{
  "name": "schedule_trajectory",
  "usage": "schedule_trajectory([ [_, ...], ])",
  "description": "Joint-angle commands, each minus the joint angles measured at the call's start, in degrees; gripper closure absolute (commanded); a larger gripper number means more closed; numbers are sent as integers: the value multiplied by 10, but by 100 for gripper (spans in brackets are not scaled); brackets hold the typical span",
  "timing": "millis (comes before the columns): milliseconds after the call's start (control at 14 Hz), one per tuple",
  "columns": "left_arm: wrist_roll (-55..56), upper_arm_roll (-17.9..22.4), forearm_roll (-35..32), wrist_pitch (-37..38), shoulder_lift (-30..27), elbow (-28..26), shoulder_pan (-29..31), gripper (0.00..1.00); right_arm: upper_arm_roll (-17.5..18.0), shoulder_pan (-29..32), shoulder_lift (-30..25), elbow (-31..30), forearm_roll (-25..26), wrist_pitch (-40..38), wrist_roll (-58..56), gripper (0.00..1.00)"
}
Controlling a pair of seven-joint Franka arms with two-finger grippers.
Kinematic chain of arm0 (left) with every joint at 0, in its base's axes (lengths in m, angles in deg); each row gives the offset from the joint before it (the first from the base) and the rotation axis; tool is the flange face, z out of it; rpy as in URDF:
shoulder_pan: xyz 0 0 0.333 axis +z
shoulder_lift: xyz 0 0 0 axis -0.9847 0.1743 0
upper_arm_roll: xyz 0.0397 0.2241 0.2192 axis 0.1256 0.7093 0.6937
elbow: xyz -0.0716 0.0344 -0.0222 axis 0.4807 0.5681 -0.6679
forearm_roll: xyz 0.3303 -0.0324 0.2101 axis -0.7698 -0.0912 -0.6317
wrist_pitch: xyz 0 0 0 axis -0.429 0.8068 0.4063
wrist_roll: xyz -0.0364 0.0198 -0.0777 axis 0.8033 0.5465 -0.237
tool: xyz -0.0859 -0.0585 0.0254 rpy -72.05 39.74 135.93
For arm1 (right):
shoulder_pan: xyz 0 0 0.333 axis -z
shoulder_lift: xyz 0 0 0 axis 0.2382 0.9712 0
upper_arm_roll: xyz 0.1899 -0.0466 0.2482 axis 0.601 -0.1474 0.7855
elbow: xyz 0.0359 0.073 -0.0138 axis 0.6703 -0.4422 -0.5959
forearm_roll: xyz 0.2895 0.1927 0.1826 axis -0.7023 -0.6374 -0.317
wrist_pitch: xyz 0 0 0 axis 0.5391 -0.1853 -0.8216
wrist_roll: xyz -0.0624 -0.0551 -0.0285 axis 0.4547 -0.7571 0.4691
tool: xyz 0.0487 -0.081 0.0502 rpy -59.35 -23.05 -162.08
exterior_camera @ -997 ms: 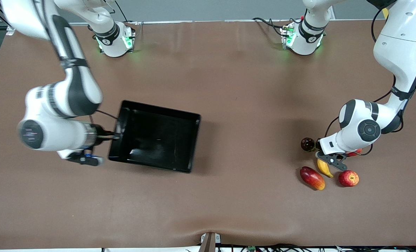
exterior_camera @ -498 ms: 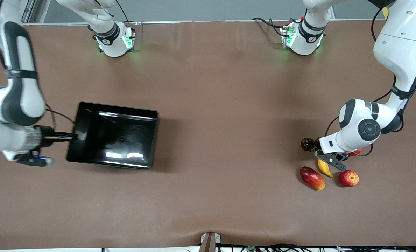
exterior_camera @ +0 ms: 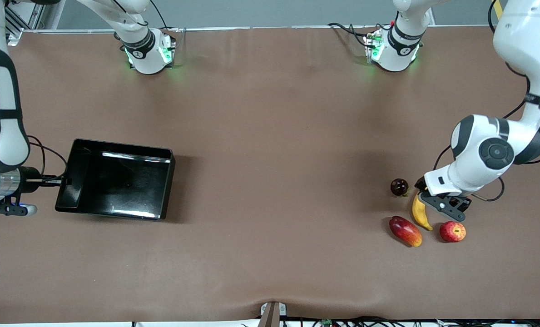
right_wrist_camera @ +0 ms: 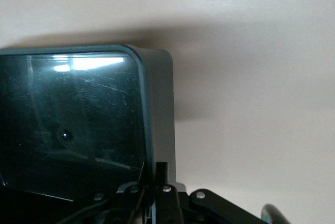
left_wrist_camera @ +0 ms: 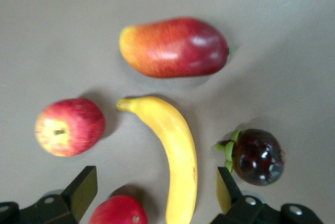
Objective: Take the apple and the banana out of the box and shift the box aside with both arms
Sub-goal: 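Drag the tray away with the right gripper while the left gripper lowers banana, then open the left gripper releasing the banana while the right gripper releases tray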
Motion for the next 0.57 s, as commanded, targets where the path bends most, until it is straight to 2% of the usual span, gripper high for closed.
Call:
schedule_trajectory([
  [0,-9,-32,1,84,-24,62,7,0,14,34,21,-1,-2,29,-39,100],
  [214,1,-67,3,192,-22,150,-1,0,14,45,42,-2,-2,52,-53,100],
  [356,44,-86,40,267,-25,194,1,0,14,48,51,-2,-2,59,-60,100],
  [427,72,-90,59,299,-28,208,3,0,14,48,51,-2,-2,58,-61,92],
  [498,94,-97,68,321,-40,220,2,0,14,48,51,-1,-2,55,-61,46],
])
